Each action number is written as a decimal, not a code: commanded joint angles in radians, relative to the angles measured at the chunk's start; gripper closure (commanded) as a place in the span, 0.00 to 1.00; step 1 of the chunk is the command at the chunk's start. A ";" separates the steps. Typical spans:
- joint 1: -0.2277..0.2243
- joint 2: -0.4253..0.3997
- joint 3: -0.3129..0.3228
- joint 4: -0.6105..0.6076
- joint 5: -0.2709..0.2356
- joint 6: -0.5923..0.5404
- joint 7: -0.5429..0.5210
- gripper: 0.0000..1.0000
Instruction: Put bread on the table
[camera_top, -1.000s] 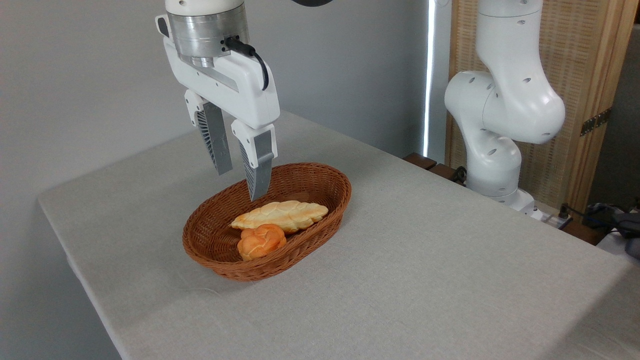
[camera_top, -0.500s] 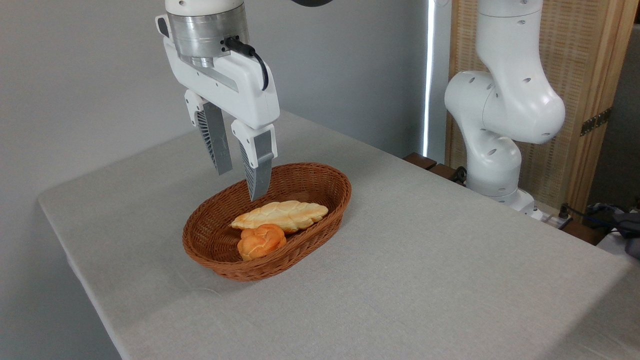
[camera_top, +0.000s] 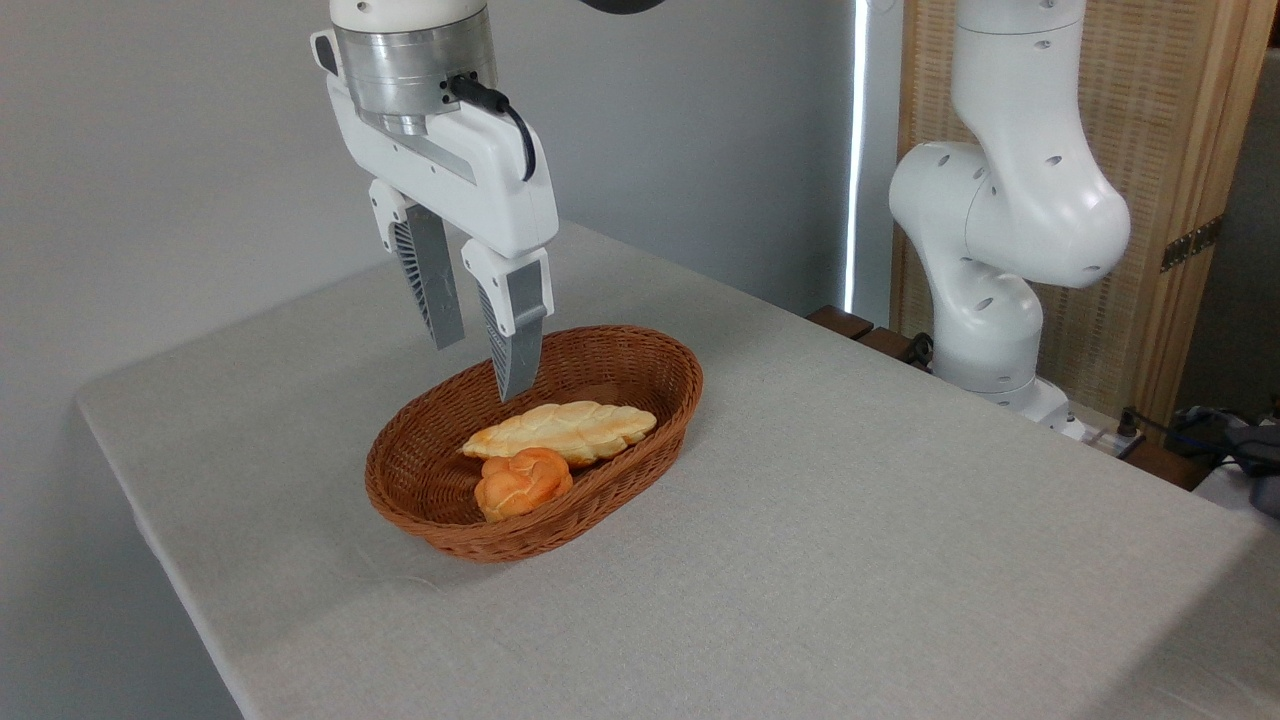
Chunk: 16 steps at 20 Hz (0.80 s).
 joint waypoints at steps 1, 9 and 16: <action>-0.001 -0.054 -0.006 -0.062 0.010 0.020 0.015 0.00; -0.002 -0.167 -0.068 -0.324 0.010 0.251 0.018 0.00; -0.018 -0.174 -0.107 -0.502 0.011 0.455 0.125 0.00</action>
